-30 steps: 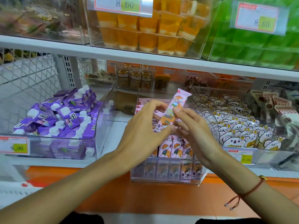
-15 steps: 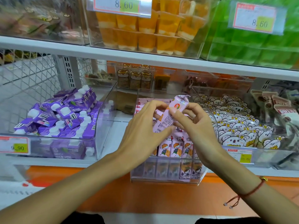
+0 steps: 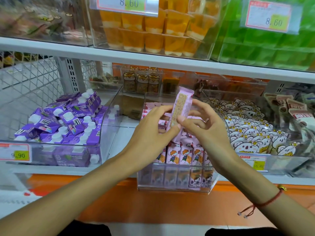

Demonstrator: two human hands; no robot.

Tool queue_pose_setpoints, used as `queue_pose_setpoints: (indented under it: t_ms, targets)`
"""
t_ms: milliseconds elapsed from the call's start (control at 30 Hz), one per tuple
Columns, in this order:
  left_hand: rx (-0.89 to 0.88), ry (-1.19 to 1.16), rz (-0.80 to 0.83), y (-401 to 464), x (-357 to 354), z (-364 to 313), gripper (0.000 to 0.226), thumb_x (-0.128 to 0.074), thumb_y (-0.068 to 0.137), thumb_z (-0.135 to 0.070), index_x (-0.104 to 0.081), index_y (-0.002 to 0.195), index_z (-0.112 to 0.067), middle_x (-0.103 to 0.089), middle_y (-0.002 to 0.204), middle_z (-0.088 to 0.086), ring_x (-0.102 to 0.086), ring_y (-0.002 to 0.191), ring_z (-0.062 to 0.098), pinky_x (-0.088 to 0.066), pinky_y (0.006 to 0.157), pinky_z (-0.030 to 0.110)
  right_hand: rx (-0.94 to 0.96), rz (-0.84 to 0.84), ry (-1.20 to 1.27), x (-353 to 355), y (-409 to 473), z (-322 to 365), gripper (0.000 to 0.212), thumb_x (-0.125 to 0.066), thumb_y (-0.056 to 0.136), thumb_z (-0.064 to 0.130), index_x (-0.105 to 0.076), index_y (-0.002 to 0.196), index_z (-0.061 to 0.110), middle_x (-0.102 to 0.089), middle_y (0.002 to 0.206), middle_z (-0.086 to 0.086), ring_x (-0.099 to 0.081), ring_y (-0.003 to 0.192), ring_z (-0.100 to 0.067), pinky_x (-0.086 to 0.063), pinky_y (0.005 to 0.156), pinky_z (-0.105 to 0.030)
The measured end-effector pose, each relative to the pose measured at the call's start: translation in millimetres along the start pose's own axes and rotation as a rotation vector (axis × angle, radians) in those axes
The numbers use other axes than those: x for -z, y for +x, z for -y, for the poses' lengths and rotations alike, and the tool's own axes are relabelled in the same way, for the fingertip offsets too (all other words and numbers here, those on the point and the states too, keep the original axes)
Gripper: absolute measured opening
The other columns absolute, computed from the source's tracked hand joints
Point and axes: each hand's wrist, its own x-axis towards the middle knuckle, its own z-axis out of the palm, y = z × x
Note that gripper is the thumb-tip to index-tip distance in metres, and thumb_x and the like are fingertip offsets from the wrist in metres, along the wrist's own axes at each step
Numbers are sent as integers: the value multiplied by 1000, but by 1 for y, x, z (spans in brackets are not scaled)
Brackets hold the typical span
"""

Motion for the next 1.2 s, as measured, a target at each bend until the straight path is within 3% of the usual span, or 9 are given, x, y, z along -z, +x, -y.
queue_pose_setpoints:
  t_ms: [100,367,533,633,733,800,900,1067,1200]
  targets:
    - [-79,73,-115,1,2,0,38,-70,86,-23,-59,121,-28,-60,116,-17,-56,108,0,-53,85,27,39,50,41,2,0,0,43,-72,80,5,-59,117,24,-66,114,0,-67,101,-14,-55,81,-24]
    - [-226,154,-209,1,5,0,38,-74,77,-2,-63,106,-22,-64,105,-13,-59,102,1,-44,88,10,144,107,104,0,-4,5,38,-70,72,-15,-57,92,15,-71,98,5,-66,104,-16,-53,81,-22]
    - [-273,130,-228,1,5,-1,39,-78,76,-13,-59,109,-22,-64,107,-6,-61,102,7,-50,88,19,154,99,89,-4,-6,6,33,-75,71,-4,-59,93,14,-72,98,4,-67,103,-17,-57,84,-30]
    - [-169,14,-183,2,6,-8,38,-74,78,-29,-58,112,-27,-66,108,-12,-62,102,2,-50,86,17,169,88,35,-2,-4,9,34,-73,76,20,-65,109,21,-70,109,4,-64,106,-10,-51,85,-19]
    - [139,-257,-125,5,11,-15,43,-69,83,-29,-56,124,-22,-70,109,-6,-68,98,4,-55,80,20,98,121,1,3,0,7,30,-64,88,25,-65,119,27,-69,114,6,-63,107,-11,-52,87,-25]
    - [398,-535,-89,7,14,-20,41,-65,87,-28,-57,126,-17,-73,105,0,-71,91,7,-57,70,20,34,163,-16,4,2,4,26,-58,92,27,-68,116,30,-69,115,6,-64,108,-14,-53,91,-34]
    - [587,-764,-81,9,16,-26,31,-65,88,-23,-65,117,-10,-76,93,2,-71,74,6,-56,60,18,-43,203,43,1,2,5,24,-56,88,36,-72,106,32,-71,112,6,-67,98,-11,-56,80,-26]
    - [625,-815,-106,12,16,-28,30,-67,86,-23,-68,112,-10,-76,88,4,-71,71,7,-58,59,20,-85,188,88,1,2,8,26,-56,88,37,-72,107,27,-72,109,3,-66,86,-11,-52,66,-18]
    - [517,-741,-88,12,20,-24,31,-60,92,-21,-63,122,-14,-74,104,2,-70,93,8,-58,73,22,-71,187,42,-1,-3,8,37,-64,84,30,-64,120,22,-71,102,-4,-69,84,-15,-54,71,-21]
